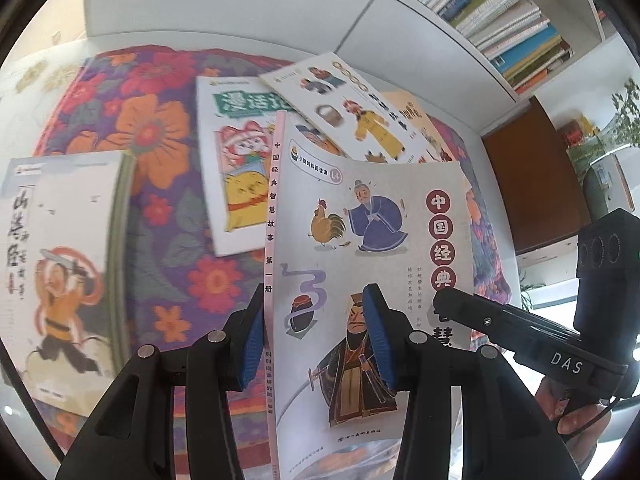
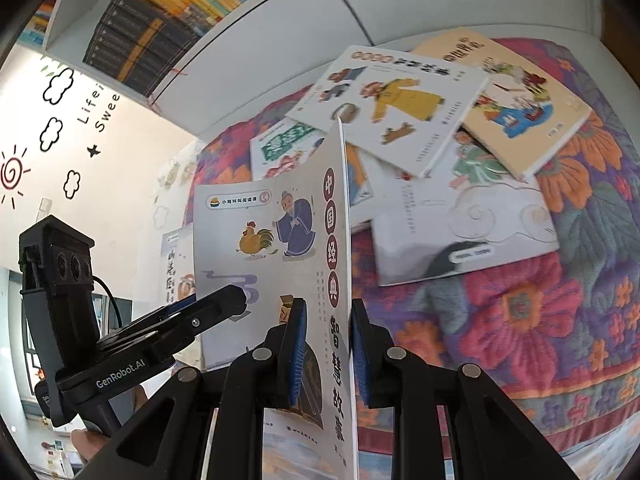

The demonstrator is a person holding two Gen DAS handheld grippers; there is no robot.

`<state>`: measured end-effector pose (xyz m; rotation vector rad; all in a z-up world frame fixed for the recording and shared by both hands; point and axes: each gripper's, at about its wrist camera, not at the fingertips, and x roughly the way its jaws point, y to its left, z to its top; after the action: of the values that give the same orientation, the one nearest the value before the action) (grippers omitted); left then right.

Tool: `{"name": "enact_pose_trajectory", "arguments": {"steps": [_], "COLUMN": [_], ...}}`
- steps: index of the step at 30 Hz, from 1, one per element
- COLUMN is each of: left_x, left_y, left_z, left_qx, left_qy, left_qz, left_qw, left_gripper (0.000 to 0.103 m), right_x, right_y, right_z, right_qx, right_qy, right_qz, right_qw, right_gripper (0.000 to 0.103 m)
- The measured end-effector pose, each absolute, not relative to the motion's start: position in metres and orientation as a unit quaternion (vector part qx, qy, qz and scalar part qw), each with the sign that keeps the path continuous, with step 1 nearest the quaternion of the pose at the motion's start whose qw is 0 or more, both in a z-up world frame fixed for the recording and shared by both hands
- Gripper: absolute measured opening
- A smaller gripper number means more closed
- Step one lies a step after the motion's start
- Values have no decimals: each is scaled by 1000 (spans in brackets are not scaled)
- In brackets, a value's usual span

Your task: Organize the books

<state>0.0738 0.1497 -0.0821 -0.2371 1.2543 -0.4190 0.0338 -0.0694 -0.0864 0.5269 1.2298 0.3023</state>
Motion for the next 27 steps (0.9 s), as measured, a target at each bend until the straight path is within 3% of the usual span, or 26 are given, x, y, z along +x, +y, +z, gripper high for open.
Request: {"name": "enact_pose_trajectory", "arguments": {"steps": [27], "left_x": [113], "left_y": [299], "left_z": [-76], "left_qx": [-103], "left_qy": [577], "left_qz": [-153], "left_qw": [795], "left_gripper": [44], "right_x": [70], "right_y": [78], "right_z": [-79], "right_qx": [261], "right_qy": [564], "right_qz": [188], "right_qw": [761], "right_gripper": [22]}}
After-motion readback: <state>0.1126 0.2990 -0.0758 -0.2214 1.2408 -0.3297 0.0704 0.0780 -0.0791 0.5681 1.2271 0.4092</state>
